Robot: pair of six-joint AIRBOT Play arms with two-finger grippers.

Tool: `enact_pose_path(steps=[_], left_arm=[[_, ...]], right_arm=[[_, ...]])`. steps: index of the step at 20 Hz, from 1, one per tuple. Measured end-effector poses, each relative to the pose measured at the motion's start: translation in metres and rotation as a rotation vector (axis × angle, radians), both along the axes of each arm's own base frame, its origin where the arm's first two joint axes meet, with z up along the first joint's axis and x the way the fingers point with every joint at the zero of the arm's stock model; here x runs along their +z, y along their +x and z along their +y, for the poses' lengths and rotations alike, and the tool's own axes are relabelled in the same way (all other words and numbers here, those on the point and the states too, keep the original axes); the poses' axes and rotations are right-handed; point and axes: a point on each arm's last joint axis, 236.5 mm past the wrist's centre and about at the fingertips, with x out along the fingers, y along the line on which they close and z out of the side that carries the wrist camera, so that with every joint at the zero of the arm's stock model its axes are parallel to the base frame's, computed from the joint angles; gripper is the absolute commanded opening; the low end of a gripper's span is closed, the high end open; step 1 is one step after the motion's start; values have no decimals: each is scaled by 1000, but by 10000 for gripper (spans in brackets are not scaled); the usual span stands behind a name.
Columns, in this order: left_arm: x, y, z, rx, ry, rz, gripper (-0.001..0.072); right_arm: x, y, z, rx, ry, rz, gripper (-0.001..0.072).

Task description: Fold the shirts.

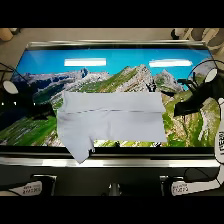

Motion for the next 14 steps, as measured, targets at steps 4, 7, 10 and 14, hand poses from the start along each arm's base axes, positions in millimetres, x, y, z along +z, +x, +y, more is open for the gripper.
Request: enact_pose_path(steps=[4, 7, 10, 14], left_arm=[[-36, -67, -16, 5, -38, 48, 505], [-52, -86, -32, 29, -95, 42, 505], [-62, -97, -51, 35, -139, 44, 505], [-71, -105, -65, 48, -156, 52, 387]], right_arm=[[-8, -28, 1, -12, 7, 26, 489], [-11, -35, 2, -14, 10, 32, 490], [-14, -38, 1, -13, 7, 35, 513], [-29, -54, 7, -14, 28, 80, 611]])
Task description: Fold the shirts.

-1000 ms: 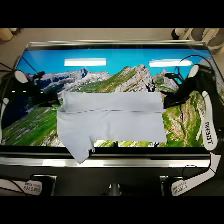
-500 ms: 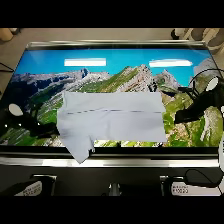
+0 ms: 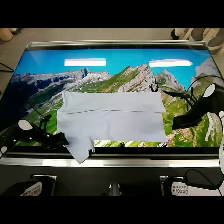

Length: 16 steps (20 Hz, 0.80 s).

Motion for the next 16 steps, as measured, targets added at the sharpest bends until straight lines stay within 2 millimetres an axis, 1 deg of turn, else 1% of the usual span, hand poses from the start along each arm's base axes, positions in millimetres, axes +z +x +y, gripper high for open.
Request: enact_pose_path(steps=[2, 3, 4, 5, 6, 7, 10, 11, 12, 13, 15, 16], left_arm=[[-2, 3, -4, 30, 1, -4, 380], [-3, 4, -4, 43, 4, -7, 285], [-5, 7, -4, 50, 11, -20, 162], [-6, 8, -4, 58, 16, -22, 120], [-7, 9, -3, 60, 21, -26, 116], [-7, 10, -4, 65, 22, -27, 46], [-7, 11, -3, 71, 26, -31, 36], [-7, 11, -4, 73, 26, -31, 29], [-7, 11, -4, 73, 26, -32, 29], [-6, 12, -4, 73, 26, -35, 29], [-6, 12, -3, 71, 28, -40, 29], [-5, 12, -3, 70, 30, -43, 29]], right_arm=[[-11, -9, 11, -4, 41, 16, 612], [-19, -13, 16, -11, 57, 24, 612], [-25, -18, 19, -13, 69, 32, 612], [-31, -21, 22, -20, 77, 37, 611], [-36, -25, 25, -25, 84, 42, 610], [-41, -28, 29, -32, 96, 46, 609], [-53, -35, 42, -59, 138, 50, 590], [-55, -38, 47, -70, 156, 56, 538], [-56, -41, 50, -78, 168, 63, 525], [-59, -41, 52, -88, 171, 59, 465], [-63, -38, 57, -113, 184, 42, 276], [-66, -33, 58, -126, 186, 24, 57]])
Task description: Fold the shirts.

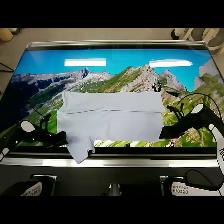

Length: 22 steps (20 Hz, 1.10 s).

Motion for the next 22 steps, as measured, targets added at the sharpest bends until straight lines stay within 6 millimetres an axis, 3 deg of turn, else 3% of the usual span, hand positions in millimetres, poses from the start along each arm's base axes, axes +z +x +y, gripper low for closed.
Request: enact_pose_path(steps=[1, 4, 6, 8, 12, 16, 19, 22], left_arm=[[1, 1, 0, 1, 1, -7, 28], [9, 7, 0, -1, 2, -44, 26], [23, 19, 1, -14, 5, -111, 24], [47, 40, 2, -18, 11, -206, 24], [86, 90, 6, -10, 22, -343, 24], [108, 154, 12, 5, 30, -416, 24], [118, 208, 20, 19, 33, -456, 25], [104, 246, 18, 5, 19, -432, 26]], right_arm=[[-3, 4, -1, -7, -9, -16, 20], [-2, 7, 0, 1, -4, -40, 19], [4, 27, -9, 16, -39, -128, 16], [23, 47, -12, 29, -48, -202, 16], [62, 111, -15, 62, -97, -378, 16], [84, 183, -18, 56, -164, -510, 16], [92, 230, -23, 21, -189, -586, 17], [77, 251, -27, -9, -198, -584, 19]])
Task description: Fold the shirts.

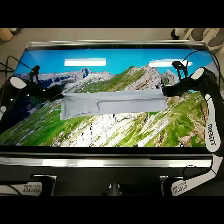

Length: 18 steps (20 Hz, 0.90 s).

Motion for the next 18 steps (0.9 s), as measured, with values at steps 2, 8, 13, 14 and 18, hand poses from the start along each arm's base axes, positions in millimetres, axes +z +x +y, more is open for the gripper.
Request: enact_pose_path(steps=[2, 8, 13, 14, 18], left_arm=[[-25, 10, -4, -10, -12, 60, 29], [-56, 14, -5, 0, -47, 176, 545], [-7, 23, -5, -48, -48, 103, 542], [3, 24, -9, -62, -44, 81, 541], [37, 21, -41, -147, -32, -1, 478]], right_arm=[[-22, 1, -1, -12, 6, 46, 20], [-45, 3, -4, -11, 20, 93, 672], [-41, 6, -31, -97, 137, 82, 680], [-45, 4, -28, -111, 189, 98, 674], [-61, -1, -2, -117, 344, 169, 133]])
